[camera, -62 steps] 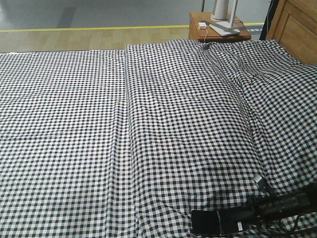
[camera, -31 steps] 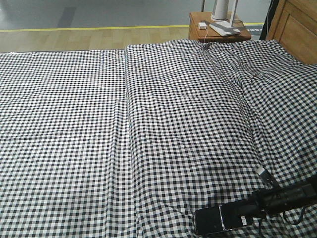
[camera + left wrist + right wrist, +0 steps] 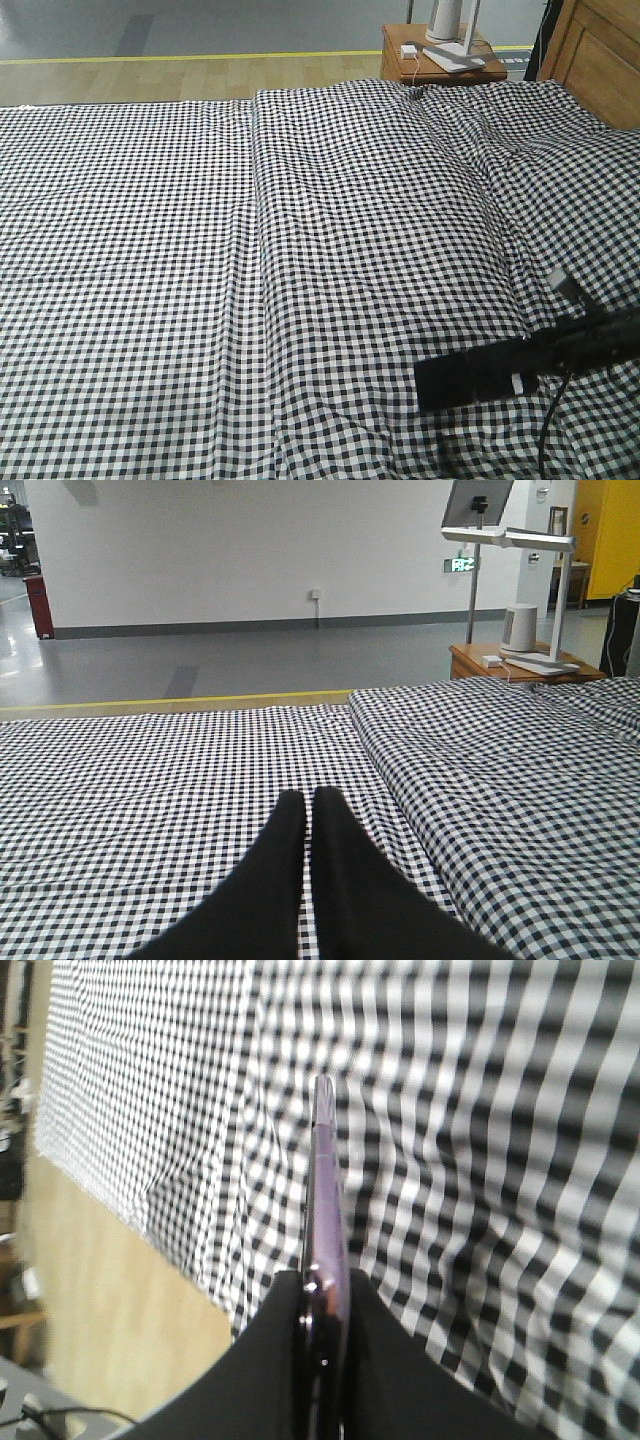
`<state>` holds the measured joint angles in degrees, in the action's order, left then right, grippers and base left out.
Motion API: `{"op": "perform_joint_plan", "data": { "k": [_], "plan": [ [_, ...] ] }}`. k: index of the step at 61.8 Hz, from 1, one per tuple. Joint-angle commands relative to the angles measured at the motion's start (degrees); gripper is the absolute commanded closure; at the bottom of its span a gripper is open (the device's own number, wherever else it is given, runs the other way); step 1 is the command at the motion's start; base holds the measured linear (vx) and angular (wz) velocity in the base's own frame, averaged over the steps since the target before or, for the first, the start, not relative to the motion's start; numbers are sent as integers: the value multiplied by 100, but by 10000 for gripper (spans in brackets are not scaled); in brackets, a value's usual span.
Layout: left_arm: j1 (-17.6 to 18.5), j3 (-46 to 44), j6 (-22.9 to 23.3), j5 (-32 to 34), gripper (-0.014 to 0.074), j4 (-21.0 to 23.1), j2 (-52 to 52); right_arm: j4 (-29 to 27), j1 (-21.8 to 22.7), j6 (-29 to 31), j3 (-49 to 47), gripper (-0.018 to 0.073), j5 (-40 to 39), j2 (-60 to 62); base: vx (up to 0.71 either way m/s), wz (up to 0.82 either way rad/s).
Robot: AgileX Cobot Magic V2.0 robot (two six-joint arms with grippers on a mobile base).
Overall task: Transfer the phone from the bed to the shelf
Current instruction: 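Lift the phone off the sheet with the right gripper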
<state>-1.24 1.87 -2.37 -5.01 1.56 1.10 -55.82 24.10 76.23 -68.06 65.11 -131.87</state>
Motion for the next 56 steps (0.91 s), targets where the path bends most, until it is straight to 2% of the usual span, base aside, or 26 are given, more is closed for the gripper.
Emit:
{"op": "perform_joint_plan", "data": {
  "k": [1,13,42,56],
  "plan": [
    [-19,-143,50,412,595,56,42,-166,-1,-182,-41,563,877,853,0,0],
    [-19,-143,50,412,595,56,42,-173,-240,-252,-41,563,877,1991,0,0],
    [-19,-143,50,412,595,56,42,-193,-2063,-315,-41,563,877,4048,0,0],
    [-19,-143,50,412,595,56,42,-457,-2837,-318,-41,563,872,4826,0,0]
  ]
}}
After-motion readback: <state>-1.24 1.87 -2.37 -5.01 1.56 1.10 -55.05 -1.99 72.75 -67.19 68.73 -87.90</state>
